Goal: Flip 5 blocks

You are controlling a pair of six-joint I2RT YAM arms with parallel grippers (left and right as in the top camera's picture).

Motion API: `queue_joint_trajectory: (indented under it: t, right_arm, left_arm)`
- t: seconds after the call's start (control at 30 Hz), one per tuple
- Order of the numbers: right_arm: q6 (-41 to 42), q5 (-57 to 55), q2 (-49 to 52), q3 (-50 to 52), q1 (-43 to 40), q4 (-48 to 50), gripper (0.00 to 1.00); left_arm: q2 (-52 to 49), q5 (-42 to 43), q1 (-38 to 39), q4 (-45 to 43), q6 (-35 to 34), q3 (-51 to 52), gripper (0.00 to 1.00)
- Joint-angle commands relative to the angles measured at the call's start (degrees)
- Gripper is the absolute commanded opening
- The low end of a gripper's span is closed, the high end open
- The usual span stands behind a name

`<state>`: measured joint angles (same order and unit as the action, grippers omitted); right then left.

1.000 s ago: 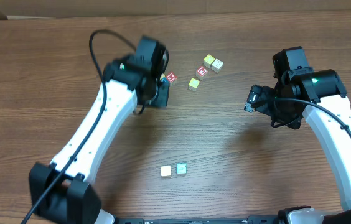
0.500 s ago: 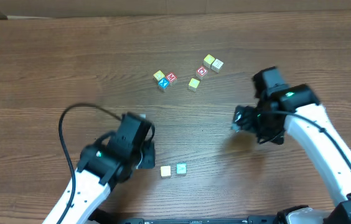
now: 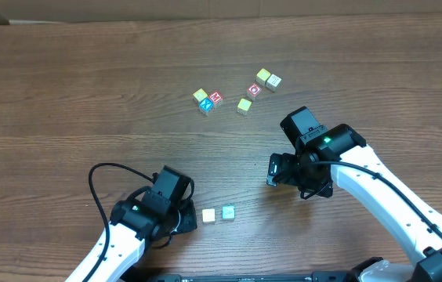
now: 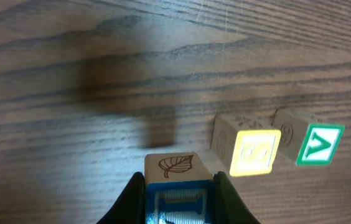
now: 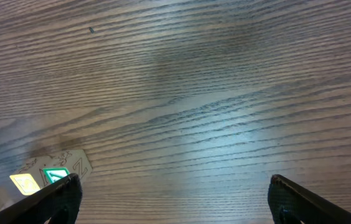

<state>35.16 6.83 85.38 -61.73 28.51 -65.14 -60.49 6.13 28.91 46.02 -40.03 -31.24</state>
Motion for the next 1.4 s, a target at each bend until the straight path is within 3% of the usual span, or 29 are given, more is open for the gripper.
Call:
queue_joint_trajectory:
  t: [0.0,0.77,0.9,0.97,1.13,1.37]
  right_arm:
    - [0.9,-0.31,-1.05,0.59,0.26,0.37,0.96]
    - [0.63,-0.33,-1.05,0.59,0.26,0.68,0.96]
    - [0.63,-0.33,-1.05,0.59,0.26,0.79,0.96]
    - [0.63,-0.33,-1.05,0.59,0.26,0.81,0.97]
    - [0.46,-0.33,-1.05,0.59,0.26,0.79,0.97]
    - [0.44,-0.33,-1.05,0.59,0.26,0.83,0.97]
  left_arm:
    - [-0.94,2.47,0.17,-2.27,-1.73,2.36,0.1]
    - [-15.58,2.21,0.0,-10.82,-4.98,2.32,0.08]
    - [-15.56,2.27,0.0,-10.73,-4.98,2.32,0.15]
    - [-15.56,2.29,0.0,-10.58,-4.98,2.32,0.22]
    - [-15.56,2.47,0.0,-10.27,-5.27,2.16,0.56]
    - [-15.56,1.81,0.0,-10.43,-5.66,0.66,0.61]
